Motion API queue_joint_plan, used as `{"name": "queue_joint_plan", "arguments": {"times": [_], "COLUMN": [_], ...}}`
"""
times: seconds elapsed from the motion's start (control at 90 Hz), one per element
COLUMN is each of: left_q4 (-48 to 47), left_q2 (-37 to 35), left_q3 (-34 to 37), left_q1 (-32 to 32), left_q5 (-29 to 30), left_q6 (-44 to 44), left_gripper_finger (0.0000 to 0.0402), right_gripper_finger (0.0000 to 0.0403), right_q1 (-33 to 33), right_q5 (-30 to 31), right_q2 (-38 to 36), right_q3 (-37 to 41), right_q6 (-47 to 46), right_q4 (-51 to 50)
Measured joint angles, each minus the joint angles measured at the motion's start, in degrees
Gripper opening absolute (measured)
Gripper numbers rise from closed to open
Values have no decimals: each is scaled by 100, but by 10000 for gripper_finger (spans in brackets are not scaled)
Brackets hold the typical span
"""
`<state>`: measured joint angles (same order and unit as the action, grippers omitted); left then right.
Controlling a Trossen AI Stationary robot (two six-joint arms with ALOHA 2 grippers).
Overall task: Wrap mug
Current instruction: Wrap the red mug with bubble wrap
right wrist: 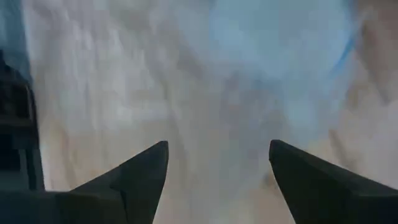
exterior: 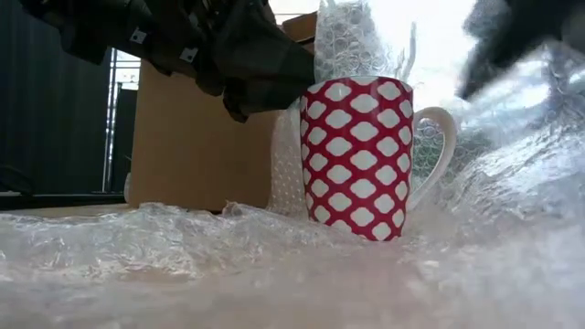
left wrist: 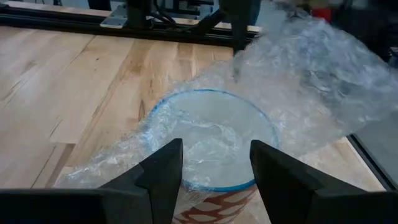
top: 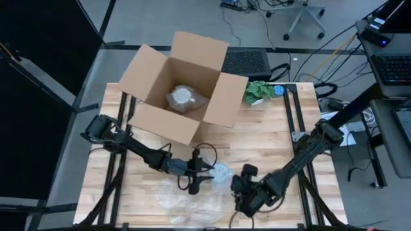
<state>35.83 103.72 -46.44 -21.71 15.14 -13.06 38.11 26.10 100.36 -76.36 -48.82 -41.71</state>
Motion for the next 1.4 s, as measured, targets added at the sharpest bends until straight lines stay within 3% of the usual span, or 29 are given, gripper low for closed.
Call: {"name": "queue_joint_plan", "arguments": {"times": [0.256, 0.522, 1.011, 1.189, 1.4], "left_q4": [-4, -2, -1, 9, -12], "left_q2": [0, 0, 0, 1, -68], "left_q3": [0, 0, 0, -2, -4], "left_q1": [0, 0, 0, 0, -4], "left_q5": [4, 4, 0, -50, -67], "left_q6": [0, -4, -7, -7, -15], "left_gripper_finger": [180, 180, 180, 180, 180], "right_gripper_finger": [265, 265, 265, 265, 265], "right_q1": [-444, -548, -1027, -1135, -1168], "right_q5": [-115, -393, -182, -474, -391], "right_q2": [-200, -162, 52, 472, 719], "right_q3": [0, 0, -7, -14, -33], "right_q6": [1049, 1248, -144, -136, -211], "right_q4": [738, 1073, 440, 436, 452]}}
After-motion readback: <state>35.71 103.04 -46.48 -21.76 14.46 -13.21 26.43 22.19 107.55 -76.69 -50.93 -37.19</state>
